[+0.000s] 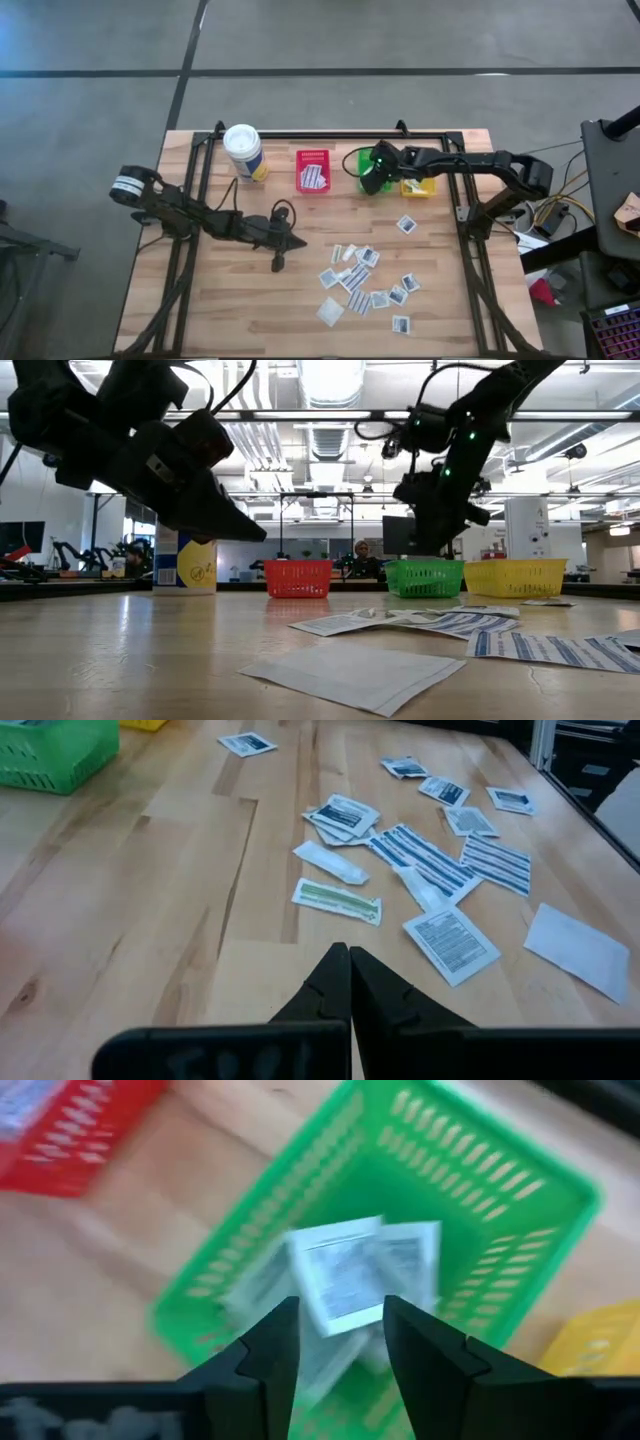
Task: Pick & Place First Aid Supplies
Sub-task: Put the green bandage in the yellow bin
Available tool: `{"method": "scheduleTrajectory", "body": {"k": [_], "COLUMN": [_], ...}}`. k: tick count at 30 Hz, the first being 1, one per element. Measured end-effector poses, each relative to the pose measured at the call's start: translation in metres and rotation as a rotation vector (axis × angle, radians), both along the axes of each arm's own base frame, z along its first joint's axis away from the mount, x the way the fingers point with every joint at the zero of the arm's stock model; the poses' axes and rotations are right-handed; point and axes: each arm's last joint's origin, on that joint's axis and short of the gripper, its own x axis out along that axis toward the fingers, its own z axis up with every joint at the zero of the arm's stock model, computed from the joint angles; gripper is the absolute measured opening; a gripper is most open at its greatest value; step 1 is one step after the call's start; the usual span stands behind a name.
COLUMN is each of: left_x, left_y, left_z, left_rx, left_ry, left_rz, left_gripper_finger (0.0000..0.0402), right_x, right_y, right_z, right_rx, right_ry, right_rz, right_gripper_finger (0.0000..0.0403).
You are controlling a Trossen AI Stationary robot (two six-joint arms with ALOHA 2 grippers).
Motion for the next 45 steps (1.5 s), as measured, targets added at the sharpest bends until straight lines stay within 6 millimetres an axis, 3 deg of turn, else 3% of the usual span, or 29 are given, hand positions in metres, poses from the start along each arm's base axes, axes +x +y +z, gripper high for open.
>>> {"method": "scheduleTrajectory", "body": {"k": [5,14,26,31,38,45], "left_x": [0.002,0.011,0.014,0.016,0.037,0.059], "left_y": [-0.001,-0.004,-0.005,-0.007,-0.010,-0.012], "left_z": [0.002,0.014,0.017,0.013,0.006,-0.008], "left_rx": [-0.010,-0.027,-0.021,-0.036,0.011,0.110], "left_ry": [-0.007,-0.049,-0.062,-0.048,-0.034,-0.021], "left_rz": [-0.024,-0.067,-0.096,-0.139,-0.144,-0.117], "left_gripper_finger": [0.0000,0.0000,0.0000,0.0000,0.0000,0.0000], "right_x": [0.005,0.019,0.035,0.043,0.050,0.051], "right_y": [0.027,0.095,0.167,0.181,0.184,0.184], "right_z": [0.006,0.008,0.019,0.010,-0.007,-0.007], "right_rx": [0.044,0.078,0.048,0.037,0.070,0.075], "right_ry": [-0.054,-0.098,-0.339,-0.370,-0.348,-0.351], "right_rz": [0.050,0.225,0.411,0.448,0.407,0.399], "right_gripper_finger": [0.0142,0.0120,0.0097,0.0093,0.0093,0.0086]}}
